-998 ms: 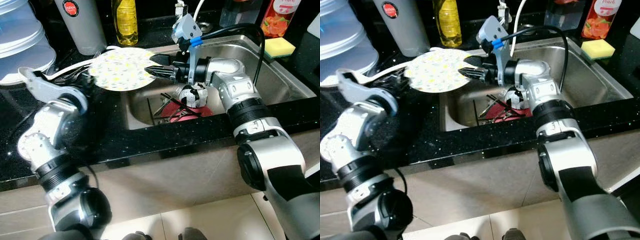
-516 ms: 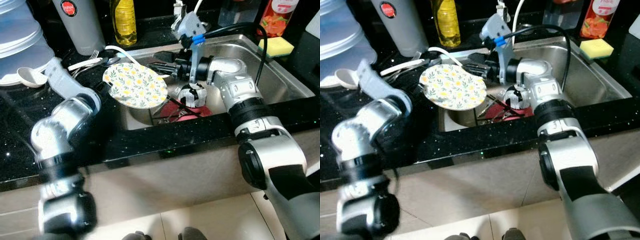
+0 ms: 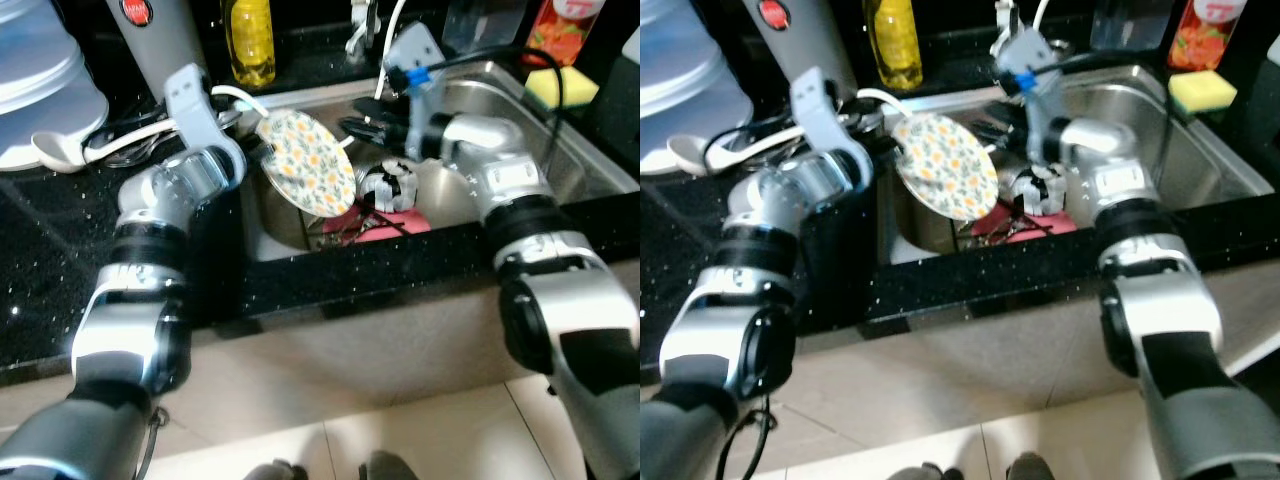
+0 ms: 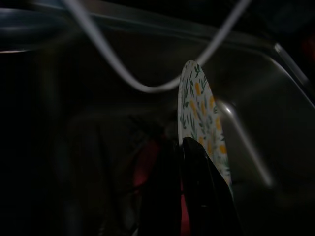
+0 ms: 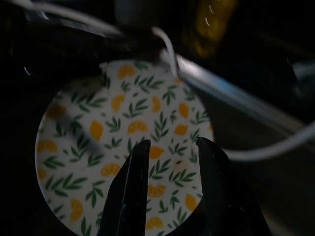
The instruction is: Kitchen organization
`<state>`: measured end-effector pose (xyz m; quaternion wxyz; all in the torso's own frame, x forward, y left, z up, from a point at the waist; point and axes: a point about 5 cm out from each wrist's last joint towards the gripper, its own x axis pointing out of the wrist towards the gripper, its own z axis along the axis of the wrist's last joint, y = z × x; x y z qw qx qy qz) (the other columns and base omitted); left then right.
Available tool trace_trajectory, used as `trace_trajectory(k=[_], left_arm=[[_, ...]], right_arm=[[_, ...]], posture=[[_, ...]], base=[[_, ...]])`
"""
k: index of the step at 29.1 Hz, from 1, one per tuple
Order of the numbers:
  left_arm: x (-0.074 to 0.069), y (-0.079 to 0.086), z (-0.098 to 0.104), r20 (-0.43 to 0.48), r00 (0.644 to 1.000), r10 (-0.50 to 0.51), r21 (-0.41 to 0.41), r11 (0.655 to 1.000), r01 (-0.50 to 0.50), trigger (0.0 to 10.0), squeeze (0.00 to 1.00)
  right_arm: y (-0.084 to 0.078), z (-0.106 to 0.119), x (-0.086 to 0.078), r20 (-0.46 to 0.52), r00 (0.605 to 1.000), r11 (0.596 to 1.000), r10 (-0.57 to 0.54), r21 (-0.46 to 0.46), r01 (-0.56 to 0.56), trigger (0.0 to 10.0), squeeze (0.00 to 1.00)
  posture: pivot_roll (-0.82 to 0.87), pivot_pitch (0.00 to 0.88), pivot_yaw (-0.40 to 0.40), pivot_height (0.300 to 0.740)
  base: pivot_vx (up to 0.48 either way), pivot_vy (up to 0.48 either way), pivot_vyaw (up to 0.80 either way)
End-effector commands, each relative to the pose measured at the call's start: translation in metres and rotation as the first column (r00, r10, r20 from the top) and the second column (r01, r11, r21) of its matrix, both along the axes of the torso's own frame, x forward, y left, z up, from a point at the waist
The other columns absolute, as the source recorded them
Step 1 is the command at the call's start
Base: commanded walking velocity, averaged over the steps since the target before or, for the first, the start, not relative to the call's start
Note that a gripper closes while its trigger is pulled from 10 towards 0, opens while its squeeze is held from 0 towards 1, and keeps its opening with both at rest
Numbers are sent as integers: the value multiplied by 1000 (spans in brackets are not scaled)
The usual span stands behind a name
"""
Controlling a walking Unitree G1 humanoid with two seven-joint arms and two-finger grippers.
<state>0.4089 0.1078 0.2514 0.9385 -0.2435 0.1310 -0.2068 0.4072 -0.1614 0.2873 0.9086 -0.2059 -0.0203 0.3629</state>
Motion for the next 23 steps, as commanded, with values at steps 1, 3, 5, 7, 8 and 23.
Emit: trace_trajectory(k=[1, 3, 5, 7, 8, 23], left_arm=[[1, -7, 0, 15, 1000, -27, 24, 999, 26, 10000, 0], [2, -17, 0, 28, 998, -61, 39, 997, 60, 10000, 0], [2, -31, -1, 40, 994, -98, 48, 994, 96, 10000, 0], [2, -38, -3, 43, 992, -120, 53, 992, 118, 10000, 0], [2, -41, -3, 49, 991, -125, 66, 990, 122, 10000, 0], [12, -16, 6, 204, 979, -11, 146, 989, -20, 10000, 0]], right_arm=[[0, -10, -1, -45, 999, 999, 17, -44, -19, 10000, 0], [-9, -12, -2, -80, 997, 995, 21, -99, -28, 10000, 0], [-21, -8, -2, -93, 996, 992, -19, -122, 8, 10000, 0], [-26, -4, -1, -93, 995, 992, -45, -118, 34, 10000, 0], [-28, -2, -1, -92, 994, 992, -54, -115, 43, 10000, 0], [-28, -1, 2, -65, 993, 993, -100, -66, 96, 10000, 0]], posture=[[-119, 117, 112, 740], [-133, 122, 112, 740], [-154, 124, 114, 740], [-158, 124, 114, 740], [-165, 124, 116, 740], [-143, 110, 106, 740]], base=[[0, 0, 0], [0, 0, 0], [0, 0, 0], [0, 0, 0], [0, 0, 0], [0, 0, 0]])
